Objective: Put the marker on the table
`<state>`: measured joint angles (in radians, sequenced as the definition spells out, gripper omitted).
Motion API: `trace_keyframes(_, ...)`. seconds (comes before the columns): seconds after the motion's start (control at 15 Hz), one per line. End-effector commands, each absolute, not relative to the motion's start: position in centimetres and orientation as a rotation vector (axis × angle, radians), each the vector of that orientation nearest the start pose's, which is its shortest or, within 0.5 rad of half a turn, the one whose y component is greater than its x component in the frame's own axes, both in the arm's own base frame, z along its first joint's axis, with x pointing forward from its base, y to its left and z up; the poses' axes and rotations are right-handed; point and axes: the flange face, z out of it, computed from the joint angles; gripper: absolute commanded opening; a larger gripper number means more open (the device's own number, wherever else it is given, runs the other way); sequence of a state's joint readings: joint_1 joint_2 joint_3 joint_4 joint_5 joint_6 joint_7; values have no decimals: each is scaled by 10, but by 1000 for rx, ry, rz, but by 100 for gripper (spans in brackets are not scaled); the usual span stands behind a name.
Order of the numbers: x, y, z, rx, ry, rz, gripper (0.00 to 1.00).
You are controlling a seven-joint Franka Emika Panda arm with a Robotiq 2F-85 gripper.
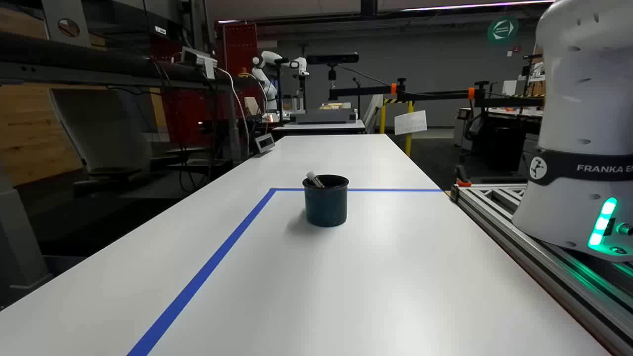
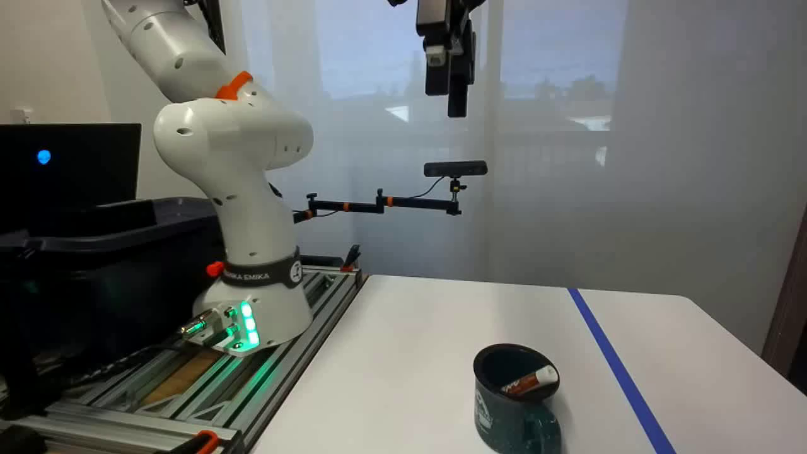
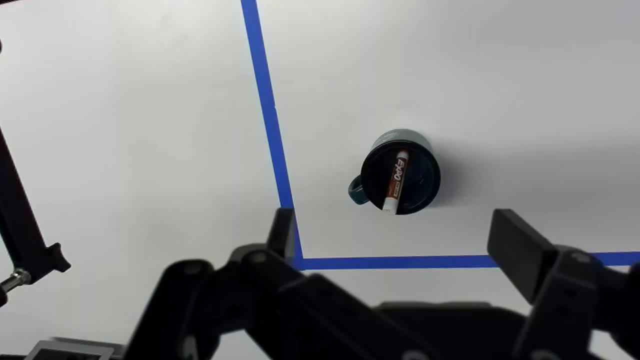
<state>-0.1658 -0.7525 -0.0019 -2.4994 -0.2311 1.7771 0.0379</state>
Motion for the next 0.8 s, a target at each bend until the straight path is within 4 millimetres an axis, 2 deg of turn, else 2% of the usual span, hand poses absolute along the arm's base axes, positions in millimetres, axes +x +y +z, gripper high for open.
trace_keyframes(0.0, 321, -74, 533, -3358, 271, -27, 100)
trace_keyframes(0.47, 321, -74, 534, -3358, 271, -28, 100)
trace_keyframes(0.73, 345, -119, 494, -3352, 354, 75, 100)
